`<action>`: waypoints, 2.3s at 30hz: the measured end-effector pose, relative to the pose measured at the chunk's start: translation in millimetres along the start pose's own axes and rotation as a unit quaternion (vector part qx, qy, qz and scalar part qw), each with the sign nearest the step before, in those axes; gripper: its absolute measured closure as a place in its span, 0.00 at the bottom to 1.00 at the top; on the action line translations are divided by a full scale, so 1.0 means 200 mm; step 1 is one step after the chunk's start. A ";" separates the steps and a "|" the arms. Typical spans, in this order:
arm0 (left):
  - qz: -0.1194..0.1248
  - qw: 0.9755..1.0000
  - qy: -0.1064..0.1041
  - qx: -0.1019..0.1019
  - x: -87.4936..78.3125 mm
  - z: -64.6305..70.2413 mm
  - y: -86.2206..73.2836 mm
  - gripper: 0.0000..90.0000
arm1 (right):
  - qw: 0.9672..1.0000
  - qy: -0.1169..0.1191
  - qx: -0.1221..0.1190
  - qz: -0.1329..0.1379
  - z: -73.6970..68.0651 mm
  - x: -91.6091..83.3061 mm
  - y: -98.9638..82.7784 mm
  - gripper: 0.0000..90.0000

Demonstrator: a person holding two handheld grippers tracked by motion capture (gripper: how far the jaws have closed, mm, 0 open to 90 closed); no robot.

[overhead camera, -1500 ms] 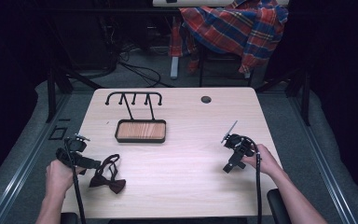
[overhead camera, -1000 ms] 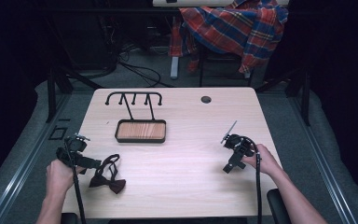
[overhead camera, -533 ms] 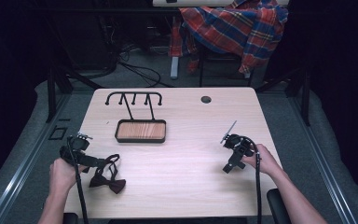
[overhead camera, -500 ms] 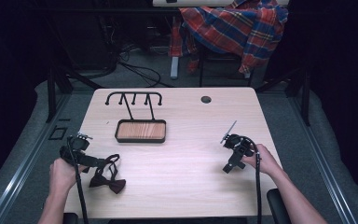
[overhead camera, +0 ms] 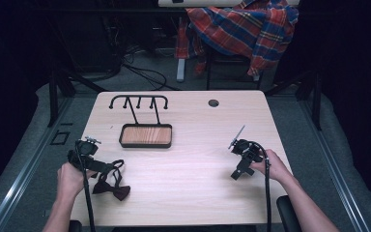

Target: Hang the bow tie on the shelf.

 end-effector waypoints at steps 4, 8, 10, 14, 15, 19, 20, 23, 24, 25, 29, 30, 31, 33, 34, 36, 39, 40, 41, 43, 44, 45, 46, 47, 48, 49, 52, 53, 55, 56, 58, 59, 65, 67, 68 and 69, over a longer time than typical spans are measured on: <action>-0.011 1.000 0.007 0.004 0.03 0.01 0.00 0.00 | 1.000 -0.001 -0.003 0.000 0.00 0.00 0.00 0.07; -0.017 1.000 0.020 0.002 0.05 0.01 0.01 0.00 | 1.000 0.001 -0.002 0.001 0.00 0.00 0.00 0.07; -0.021 0.999 0.026 0.001 0.07 0.01 0.02 0.00 | 1.000 0.002 -0.002 -0.002 0.00 0.00 0.00 0.07; -0.031 0.999 0.032 -0.001 0.10 0.00 0.01 0.00 | 1.000 0.002 -0.002 -0.004 0.00 0.01 0.00 0.07; -0.031 0.999 0.032 -0.001 0.10 0.00 0.01 0.01 | 1.000 0.002 -0.002 -0.004 0.00 0.01 0.00 0.07; -0.027 0.999 0.025 0.010 0.11 0.00 0.01 0.14 | 1.000 0.000 -0.004 -0.006 0.00 0.01 0.00 0.07; -0.030 0.999 0.020 0.013 0.11 0.00 0.01 0.18 | 1.000 0.002 -0.003 -0.005 -0.01 0.01 0.00 0.07; -0.030 0.999 0.014 0.024 0.12 0.02 0.01 0.28 | 1.000 0.001 -0.003 -0.005 -0.01 0.01 0.00 0.07; -0.033 0.999 0.008 0.031 0.12 0.02 0.01 0.31 | 1.000 0.001 -0.003 -0.006 -0.01 0.01 0.00 0.07; -0.033 0.999 0.008 0.031 0.12 0.02 0.01 0.34 | 1.000 0.000 -0.003 -0.007 0.00 0.01 0.00 0.07; -0.041 0.998 -0.003 0.052 0.14 0.05 0.01 0.48 | 1.000 -0.001 -0.003 -0.009 0.00 0.01 -0.01 0.07; -0.045 0.997 -0.002 0.057 0.14 0.06 0.00 0.48 | 1.000 -0.001 -0.003 -0.009 0.00 0.01 -0.01 0.08; -0.048 0.997 -0.003 0.061 0.14 0.06 0.00 0.51 | 1.000 0.000 -0.003 -0.008 0.00 0.01 0.00 0.08; -0.051 0.997 -0.004 0.065 0.15 0.07 0.00 0.59 | 1.000 0.001 -0.002 -0.006 -0.01 0.01 0.00 0.08; -0.054 0.996 -0.003 0.069 0.15 0.07 0.00 0.59 | 1.000 0.001 -0.002 -0.007 -0.01 0.01 0.00 0.08; -0.054 0.996 -0.005 0.072 0.15 0.07 0.00 0.65 | 1.000 0.000 -0.004 -0.007 -0.01 0.01 0.00 0.08; -0.059 0.995 -0.008 0.078 0.16 0.09 -0.01 0.71 | 1.000 -0.001 -0.005 -0.008 -0.01 0.01 -0.01 0.08; -0.060 0.995 -0.009 0.080 0.16 0.09 -0.01 0.72 | 1.000 -0.001 -0.006 -0.009 -0.01 0.01 -0.01 0.08; -0.062 0.995 -0.010 0.082 0.16 0.09 -0.01 0.74 | 1.000 -0.001 -0.006 -0.009 -0.01 0.01 -0.01 0.08; -0.067 0.994 -0.006 0.087 0.17 0.10 -0.02 0.78 | 1.000 -0.001 -0.005 -0.008 -0.01 0.01 0.00 0.08; -0.067 0.994 -0.004 0.089 0.17 0.10 -0.02 0.79 | 1.000 -0.001 -0.006 -0.009 -0.01 0.01 0.00 0.08; -0.065 0.994 -0.003 0.090 0.16 0.10 -0.02 0.79 | 1.000 -0.001 -0.006 -0.009 -0.01 0.01 0.00 0.08; -0.065 0.994 -0.004 0.091 0.16 0.10 -0.02 0.81 | 1.000 -0.001 -0.008 -0.009 -0.01 0.01 0.00 0.08; -0.065 0.994 -0.004 0.091 0.16 0.10 -0.02 0.82 | 1.000 -0.001 -0.008 -0.009 -0.01 0.01 0.00 0.08; -0.067 0.993 -0.003 0.095 0.16 0.10 -0.02 0.83 | 1.000 0.001 -0.012 -0.012 -0.01 0.01 -0.01 0.08; -0.067 0.993 -0.003 0.095 0.16 0.10 -0.02 0.84 | 1.000 0.001 -0.012 -0.012 -0.01 0.01 -0.01 0.08; -0.070 0.993 -0.004 0.100 0.17 0.11 -0.02 0.87 | 1.000 -0.002 -0.008 -0.008 -0.01 0.01 -0.01 0.08; -0.070 0.993 -0.004 0.100 0.17 0.11 -0.02 0.87 | 1.000 -0.002 -0.008 -0.008 -0.01 0.01 -0.01 0.08; -0.072 0.992 0.000 0.102 0.17 0.11 -0.02 0.89 | 1.000 0.000 -0.007 -0.005 -0.01 0.01 -0.01 0.08; -0.073 0.992 0.001 0.103 0.17 0.11 -0.02 0.89 | 1.000 0.001 -0.007 -0.005 -0.01 0.01 0.00 0.08; -0.076 0.992 0.000 0.105 0.18 0.11 -0.02 0.91 | 1.000 -0.002 -0.009 -0.009 -0.01 0.01 -0.01 0.08; -0.076 0.992 0.000 0.105 0.18 0.11 -0.02 0.92 | 1.000 -0.002 -0.009 -0.009 -0.01 0.01 -0.01 0.08; -0.082 0.991 -0.003 0.106 0.18 0.11 -0.02 0.96 | 1.000 0.000 -0.007 -0.010 -0.01 0.01 -0.01 0.08; -0.082 0.991 -0.004 0.106 0.18 0.11 -0.03 0.97 | 1.000 0.000 -0.003 -0.005 -0.01 0.01 -0.01 0.07; -0.082 0.991 -0.004 0.105 0.18 0.11 -0.03 0.97 | 1.000 0.001 -0.005 -0.008 -0.01 0.01 -0.01 0.07; -0.082 0.991 -0.004 0.105 0.18 0.11 -0.03 0.97 | 1.000 0.001 -0.005 -0.008 -0.01 0.01 -0.01 0.07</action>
Point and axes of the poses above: each handheld gripper's, and its own axes: x roughly forward along the jaws, y roughly out of its top, z roughly to its right, the point moved 4 cm from there along x, roughly forward along the jaws, and after that the axes turned 11 degrees about -x, right-handed, at the moved point
